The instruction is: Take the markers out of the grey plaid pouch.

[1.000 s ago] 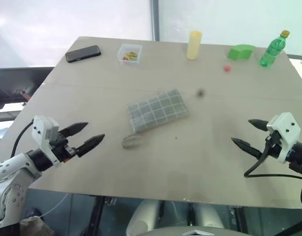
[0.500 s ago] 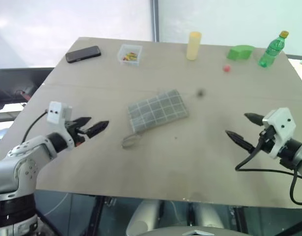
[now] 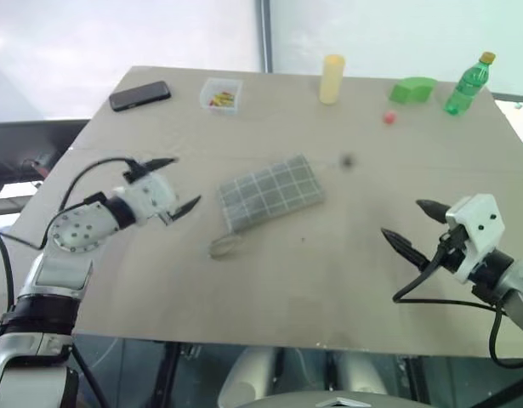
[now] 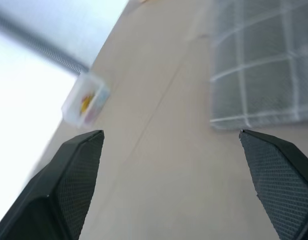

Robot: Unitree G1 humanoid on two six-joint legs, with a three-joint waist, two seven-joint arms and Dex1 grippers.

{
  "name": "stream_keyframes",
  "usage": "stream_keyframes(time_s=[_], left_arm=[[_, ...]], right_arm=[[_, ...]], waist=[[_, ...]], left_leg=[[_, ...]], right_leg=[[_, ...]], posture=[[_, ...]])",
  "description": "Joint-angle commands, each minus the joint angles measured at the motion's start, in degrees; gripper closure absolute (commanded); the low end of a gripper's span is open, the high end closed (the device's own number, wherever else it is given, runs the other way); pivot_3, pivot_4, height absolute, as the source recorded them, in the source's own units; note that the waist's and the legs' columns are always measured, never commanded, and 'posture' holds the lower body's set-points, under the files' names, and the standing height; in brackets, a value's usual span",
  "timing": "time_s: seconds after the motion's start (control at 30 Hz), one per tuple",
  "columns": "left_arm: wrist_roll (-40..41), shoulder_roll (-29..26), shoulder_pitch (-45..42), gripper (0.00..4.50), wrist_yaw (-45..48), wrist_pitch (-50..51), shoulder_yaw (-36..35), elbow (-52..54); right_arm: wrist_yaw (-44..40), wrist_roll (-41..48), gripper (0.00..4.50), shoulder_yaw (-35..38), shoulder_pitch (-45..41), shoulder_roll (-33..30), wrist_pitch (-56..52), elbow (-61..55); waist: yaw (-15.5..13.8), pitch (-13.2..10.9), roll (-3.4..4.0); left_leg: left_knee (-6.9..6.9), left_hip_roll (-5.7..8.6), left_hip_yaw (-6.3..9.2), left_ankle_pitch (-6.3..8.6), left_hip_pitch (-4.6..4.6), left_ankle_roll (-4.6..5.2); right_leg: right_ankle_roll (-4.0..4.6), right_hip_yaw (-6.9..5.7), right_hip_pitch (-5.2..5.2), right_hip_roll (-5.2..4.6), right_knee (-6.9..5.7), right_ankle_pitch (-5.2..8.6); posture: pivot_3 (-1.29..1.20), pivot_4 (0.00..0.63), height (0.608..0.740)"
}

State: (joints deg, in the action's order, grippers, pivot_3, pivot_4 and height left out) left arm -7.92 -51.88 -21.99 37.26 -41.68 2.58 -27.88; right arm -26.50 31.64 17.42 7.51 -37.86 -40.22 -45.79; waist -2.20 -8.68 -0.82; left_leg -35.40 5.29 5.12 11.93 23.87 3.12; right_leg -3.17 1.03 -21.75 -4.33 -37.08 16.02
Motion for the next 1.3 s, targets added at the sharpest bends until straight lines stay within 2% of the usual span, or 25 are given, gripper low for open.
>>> stream_keyframes(time_s=[0.03,0.13,0.23,0.3,0.43,0.67,0.87,0.97,1.07,1.13,1.23,1.27,1.3], left_arm=[[-10.30,1.05,-5.14,0.00,-6.58,-18.87,4.07,-11.08],[-19.25,1.82,-9.73,0.00,-14.44,-25.79,6.60,-18.18],[-27.66,2.13,-13.51,0.00,-22.90,-29.91,9.61,-23.59],[-33.01,2.15,-15.56,0.00,-29.24,-31.04,11.71,-25.88],[-40.23,1.51,-18.15,0.00,-38.67,-32.30,15.58,-28.08],[-51.17,1.63,-22.17,0.00,-53.75,-28.92,22.34,-27.69],[-56.64,3.70,-24.68,0.00,-62.02,-23.86,28.42,-29.39],[-55.53,4.60,-26.14,0.70,-60.94,-24.25,29.79,-30.67],[-53.63,5.21,-27.28,1.87,-59.37,-25.17,30.53,-32.41],[-52.76,5.57,-27.47,2.49,-59.34,-25.52,30.55,-33.14],[-49.02,5.92,-27.83,3.97,-57.31,-27.32,29.54,-34.43],[-46.99,6.07,-27.98,4.33,-55.87,-28.09,28.89,-35.07],[-45.18,6.18,-28.08,4.43,-54.54,-28.57,28.28,-35.44]], right_arm=[[1.54,-0.22,0.00,0.81,-0.04,0.33,0.36,-2.90],[-0.13,-0.21,0.00,0.46,1.30,-0.24,2.40,-4.84],[-8.23,-1.34,0.00,-1.64,4.93,-2.68,10.01,-8.94],[-11.70,-1.38,0.00,-2.89,6.26,-3.73,12.84,-9.28],[-13.41,-0.91,0.00,-4.64,5.10,-3.72,14.99,-8.80],[-13.20,-2.48,0.00,-7.36,2.47,-3.55,15.73,-7.21],[-11.95,-3.00,0.00,-8.37,1.40,-3.26,14.98,-7.17],[-11.32,-3.01,0.00,-8.43,1.17,-3.16,14.55,-7.19],[-10.74,-3.04,0.00,-8.57,1.14,-3.22,14.12,-7.37],[-10.09,-3.32,0.00,-9.00,0.91,-3.15,13.69,-7.41],[-7.82,-3.86,0.00,-10.18,-0.23,-2.59,11.98,-7.52],[-6.68,-3.07,0.00,-10.49,-0.72,-2.20,10.38,-7.65],[-5.34,-2.08,0.00,-10.59,-1.08,-1.97,8.06,-7.98]], waist=[[-0.11,0.01,-0.02],[-0.09,0.00,-0.06],[0.03,0.02,-0.08],[0.19,0.09,-0.19],[0.78,0.15,-0.29],[0.90,0.25,-0.45],[0.60,0.27,-0.47],[0.39,0.28,-0.48],[0.34,0.30,-0.52],[0.34,0.30,-0.52],[-0.01,0.34,-0.49],[-0.04,0.35,-0.50],[-0.04,0.35,-0.50]], left_leg=[[0.01,0.00,0.01,-0.02,0.01,-0.01],[0.01,0.02,0.01,-0.16,0.04,0.20],[-0.03,0.03,0.00,-0.08,0.03,0.36],[-0.08,0.02,-0.05,-0.07,-0.03,0.38],[-0.56,0.01,-0.11,-0.06,-0.07,0.41],[-0.93,0.01,-0.12,-0.06,-0.10,0.41],[-0.93,0.03,-0.14,-0.11,-0.09,0.48],[-0.94,0.03,-0.15,-0.13,-0.10,0.51],[-0.94,0.03,-0.15,-0.13,-0.09,0.52],[-0.94,0.03,-0.15,-0.15,-0.08,0.55],[-0.94,0.03,-0.15,-0.15,-0.07,0.55],[-0.94,0.03,-0.15,-0.15,-0.08,0.55],[-0.94,0.02,-0.15,-0.14,-0.09,0.53]], right_leg=[[0.00,-0.02,0.00,0.00,0.00,0.00],[-0.01,-0.05,-0.01,0.03,0.00,0.00],[-0.04,-0.06,-0.01,0.07,-0.09,-0.01],[-0.05,-0.11,-0.01,0.12,-0.20,0.00],[-0.10,-0.19,0.05,0.18,-0.64,0.00],[-0.46,-0.18,0.17,0.18,-0.77,-0.21],[-0.47,-0.18,0.16,0.18,-0.78,-0.21],[-0.47,-0.18,0.16,0.19,-0.81,-0.21],[-0.47,-0.18,0.16,0.19,-0.82,-0.22],[-0.47,-0.16,0.14,0.19,-0.81,-0.22],[-0.46,-0.16,0.14,0.17,-0.80,-0.22],[-0.46,-0.16,0.14,0.16,-0.81,-0.22],[-0.46,-0.17,0.15,0.16,-0.82,-0.22]], posture=[[0.00,0.150,0.740],[0.00,0.150,0.740],[0.00,0.150,0.740],[0.00,0.150,0.740],[0.00,0.150,0.740],[0.00,0.150,0.740],[0.00,0.150,0.740],[0.00,0.150,0.740],[0.00,0.150,0.740],[0.00,0.150,0.740],[0.00,0.150,0.740],[0.00,0.150,0.740],[0.00,0.150,0.740]])
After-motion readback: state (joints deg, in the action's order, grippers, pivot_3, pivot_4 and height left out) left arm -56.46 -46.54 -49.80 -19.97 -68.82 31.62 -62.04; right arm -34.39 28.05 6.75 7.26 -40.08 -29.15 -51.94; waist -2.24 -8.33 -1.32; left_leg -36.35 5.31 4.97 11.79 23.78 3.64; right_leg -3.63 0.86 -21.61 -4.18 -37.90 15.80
